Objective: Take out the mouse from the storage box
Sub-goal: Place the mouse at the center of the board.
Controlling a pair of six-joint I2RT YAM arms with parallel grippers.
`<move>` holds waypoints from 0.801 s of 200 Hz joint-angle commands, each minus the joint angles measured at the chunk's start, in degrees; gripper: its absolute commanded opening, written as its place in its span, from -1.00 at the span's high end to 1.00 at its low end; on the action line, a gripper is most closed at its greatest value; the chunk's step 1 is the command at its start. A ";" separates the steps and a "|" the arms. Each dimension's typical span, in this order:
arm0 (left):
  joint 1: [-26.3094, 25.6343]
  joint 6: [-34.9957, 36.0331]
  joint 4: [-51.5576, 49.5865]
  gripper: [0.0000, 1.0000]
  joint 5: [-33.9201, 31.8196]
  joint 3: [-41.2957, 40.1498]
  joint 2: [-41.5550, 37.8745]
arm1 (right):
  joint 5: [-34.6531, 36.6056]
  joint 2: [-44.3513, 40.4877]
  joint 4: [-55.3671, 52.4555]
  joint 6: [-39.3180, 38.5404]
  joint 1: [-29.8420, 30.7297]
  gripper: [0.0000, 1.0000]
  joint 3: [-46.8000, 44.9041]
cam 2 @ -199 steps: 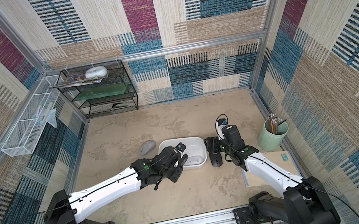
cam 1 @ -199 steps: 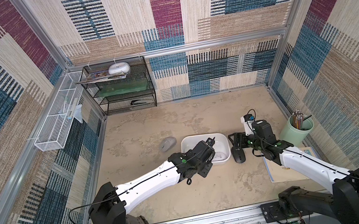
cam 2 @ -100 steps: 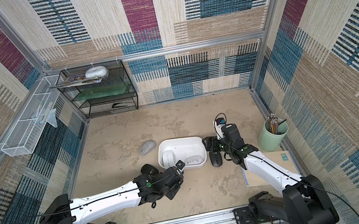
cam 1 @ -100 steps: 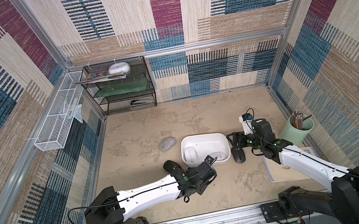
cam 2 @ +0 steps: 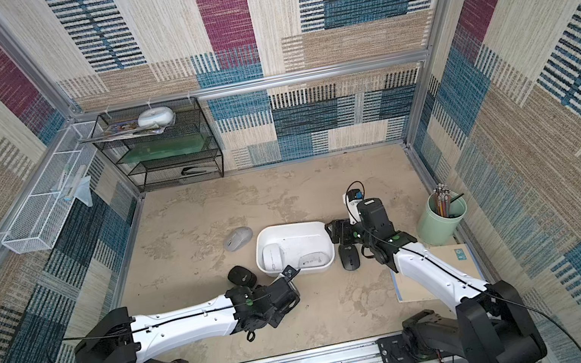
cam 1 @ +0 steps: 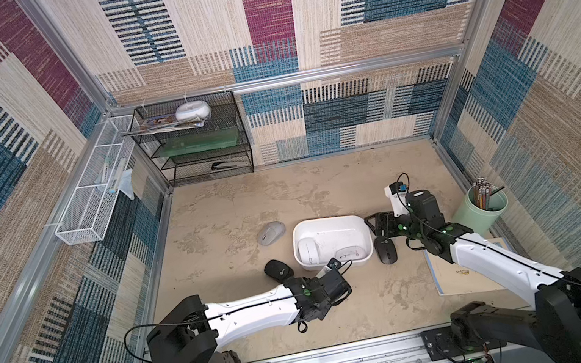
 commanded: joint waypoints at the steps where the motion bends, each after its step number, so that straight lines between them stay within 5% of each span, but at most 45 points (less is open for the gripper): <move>1: -0.77 0.36 -1.02 0.26 -1.75 0.86 1.56 | -0.44 0.27 -0.37 0.17 0.06 -0.65 0.80; 160: -4.78 2.12 -1.17 -0.43 -1.06 3.08 4.98 | 0.39 0.19 -1.14 0.57 0.06 -0.64 0.84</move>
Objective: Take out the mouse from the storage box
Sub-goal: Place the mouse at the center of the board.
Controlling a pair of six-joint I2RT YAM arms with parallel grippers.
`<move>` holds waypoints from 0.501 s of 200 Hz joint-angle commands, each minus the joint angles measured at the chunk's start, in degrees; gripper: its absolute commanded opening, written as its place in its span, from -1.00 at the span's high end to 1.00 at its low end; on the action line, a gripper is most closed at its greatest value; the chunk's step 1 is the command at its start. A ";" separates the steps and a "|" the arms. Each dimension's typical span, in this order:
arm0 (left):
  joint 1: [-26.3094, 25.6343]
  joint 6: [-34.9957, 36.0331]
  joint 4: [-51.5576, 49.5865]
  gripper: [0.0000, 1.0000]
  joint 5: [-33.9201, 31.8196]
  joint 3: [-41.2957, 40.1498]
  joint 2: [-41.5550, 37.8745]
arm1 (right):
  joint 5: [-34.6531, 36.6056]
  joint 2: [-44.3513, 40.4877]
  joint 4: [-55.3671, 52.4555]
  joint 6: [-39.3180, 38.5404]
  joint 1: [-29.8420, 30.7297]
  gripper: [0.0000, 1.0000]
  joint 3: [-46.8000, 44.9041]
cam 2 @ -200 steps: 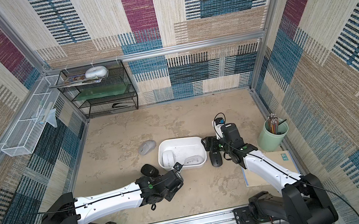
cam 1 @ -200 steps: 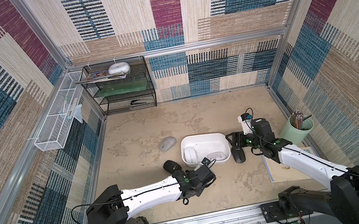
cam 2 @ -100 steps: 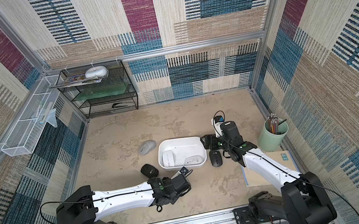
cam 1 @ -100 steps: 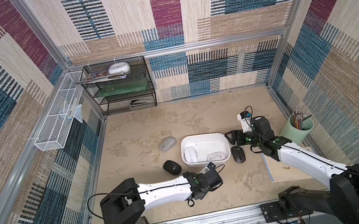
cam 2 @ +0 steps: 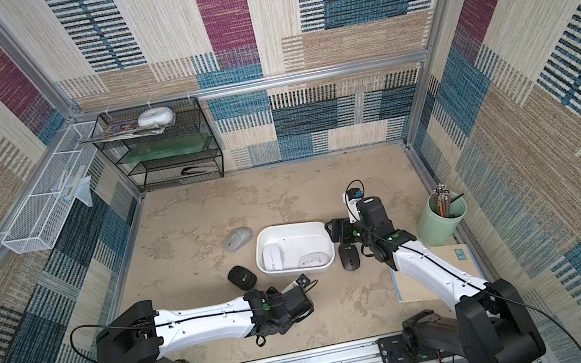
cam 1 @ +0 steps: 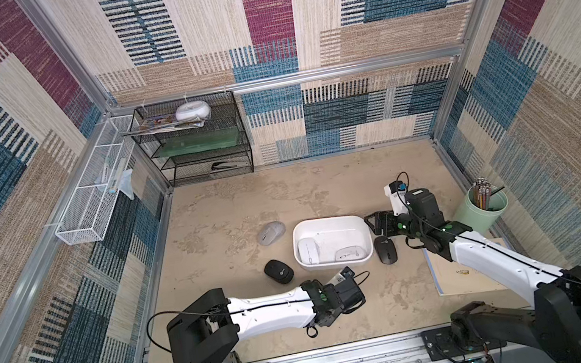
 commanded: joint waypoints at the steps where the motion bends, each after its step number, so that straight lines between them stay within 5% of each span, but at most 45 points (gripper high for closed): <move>1: -0.17 0.18 0.11 -0.43 0.80 -0.27 -1.14 | 0.09 -0.40 0.09 0.27 0.06 -0.64 -0.08; 100: 0.91 1.67 6.76 -0.85 5.78 -4.30 -13.10 | -1.95 0.25 -1.38 -0.56 0.70 -0.65 1.31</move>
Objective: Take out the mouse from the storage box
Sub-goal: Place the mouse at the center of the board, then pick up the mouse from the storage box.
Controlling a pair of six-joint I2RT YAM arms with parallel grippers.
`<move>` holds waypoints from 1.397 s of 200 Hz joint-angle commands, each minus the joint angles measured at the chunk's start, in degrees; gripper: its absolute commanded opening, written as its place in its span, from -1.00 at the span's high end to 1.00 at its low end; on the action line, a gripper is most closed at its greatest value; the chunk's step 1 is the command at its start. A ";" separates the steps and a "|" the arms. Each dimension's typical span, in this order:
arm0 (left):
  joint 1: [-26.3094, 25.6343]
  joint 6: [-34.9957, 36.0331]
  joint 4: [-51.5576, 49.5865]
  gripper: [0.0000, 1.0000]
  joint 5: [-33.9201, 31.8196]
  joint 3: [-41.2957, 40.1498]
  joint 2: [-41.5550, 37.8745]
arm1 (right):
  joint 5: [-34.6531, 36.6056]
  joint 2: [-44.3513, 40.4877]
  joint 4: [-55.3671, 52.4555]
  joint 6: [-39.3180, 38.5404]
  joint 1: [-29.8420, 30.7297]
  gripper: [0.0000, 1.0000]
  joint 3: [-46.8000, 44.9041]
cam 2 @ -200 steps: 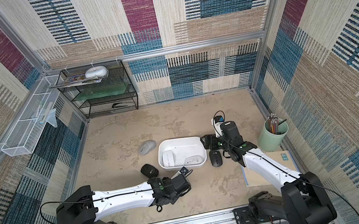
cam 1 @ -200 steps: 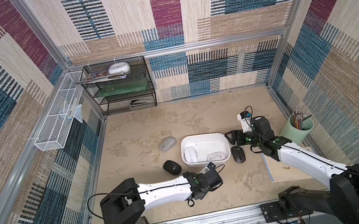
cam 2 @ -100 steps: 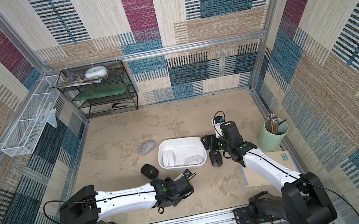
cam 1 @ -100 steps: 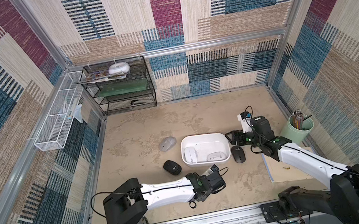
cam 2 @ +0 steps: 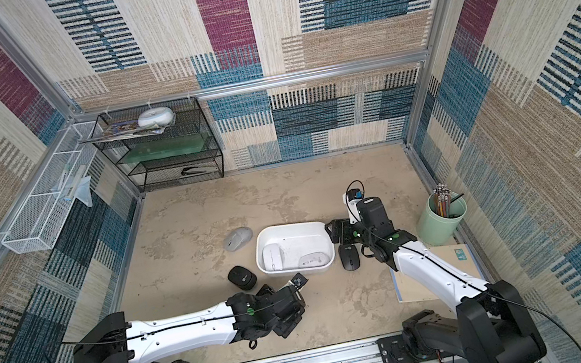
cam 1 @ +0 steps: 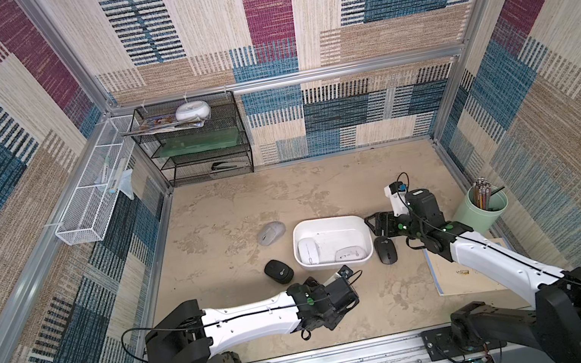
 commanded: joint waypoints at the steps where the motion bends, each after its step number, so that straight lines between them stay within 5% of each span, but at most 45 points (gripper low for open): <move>1: 0.99 1.09 3.75 -0.86 2.05 -1.00 -3.71 | -1.32 0.64 -0.41 -0.70 0.67 -0.65 1.17; 103: 29.44 -7.35 14.03 -0.99 10.15 -13.27 -26.00 | 3.46 17.21 -11.48 -11.57 16.78 -0.61 17.08; 279: 37.23 -8.15 15.79 -0.99 8.39 -23.44 -42.15 | 10.01 44.02 -23.23 -9.27 28.55 -0.64 42.73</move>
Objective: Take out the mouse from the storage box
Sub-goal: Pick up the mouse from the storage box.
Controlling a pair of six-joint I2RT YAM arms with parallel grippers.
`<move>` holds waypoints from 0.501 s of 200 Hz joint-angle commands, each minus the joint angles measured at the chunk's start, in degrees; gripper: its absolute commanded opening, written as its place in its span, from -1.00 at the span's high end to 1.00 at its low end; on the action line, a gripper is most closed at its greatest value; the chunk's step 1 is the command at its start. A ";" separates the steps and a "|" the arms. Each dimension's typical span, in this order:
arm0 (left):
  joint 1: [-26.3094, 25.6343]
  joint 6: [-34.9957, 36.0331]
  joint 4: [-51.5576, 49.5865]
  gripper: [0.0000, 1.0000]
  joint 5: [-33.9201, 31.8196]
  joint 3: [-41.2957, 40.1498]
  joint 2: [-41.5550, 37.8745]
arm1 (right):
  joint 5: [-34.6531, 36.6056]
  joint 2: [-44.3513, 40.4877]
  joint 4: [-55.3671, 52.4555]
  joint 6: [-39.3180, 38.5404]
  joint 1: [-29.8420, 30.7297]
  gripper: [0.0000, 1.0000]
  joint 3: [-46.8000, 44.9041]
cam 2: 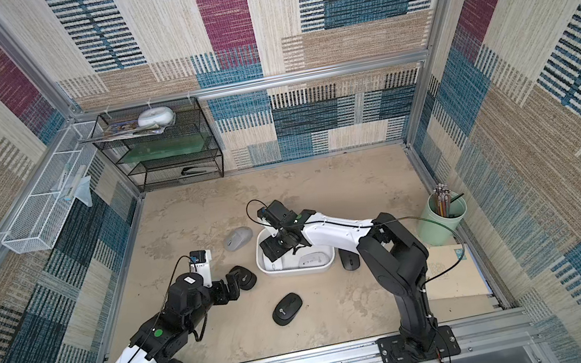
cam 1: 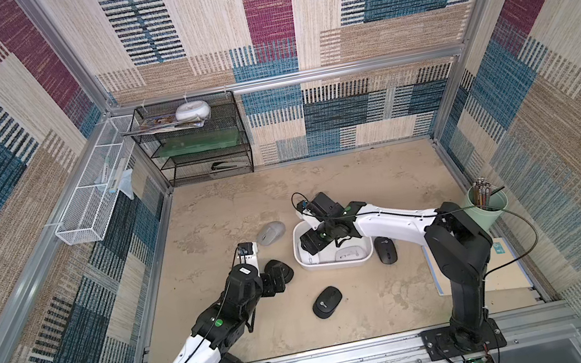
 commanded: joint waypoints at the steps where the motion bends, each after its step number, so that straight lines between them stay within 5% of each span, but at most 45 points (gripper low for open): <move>1: 0.12 -0.48 0.33 -0.99 -0.81 0.04 -0.29 | 1.45 1.75 -2.62 0.84 0.73 -0.64 1.52; 100: 0.21 -0.92 -0.30 -0.99 -0.90 0.21 -0.54 | 9.18 2.61 -5.96 3.52 1.20 -0.56 1.47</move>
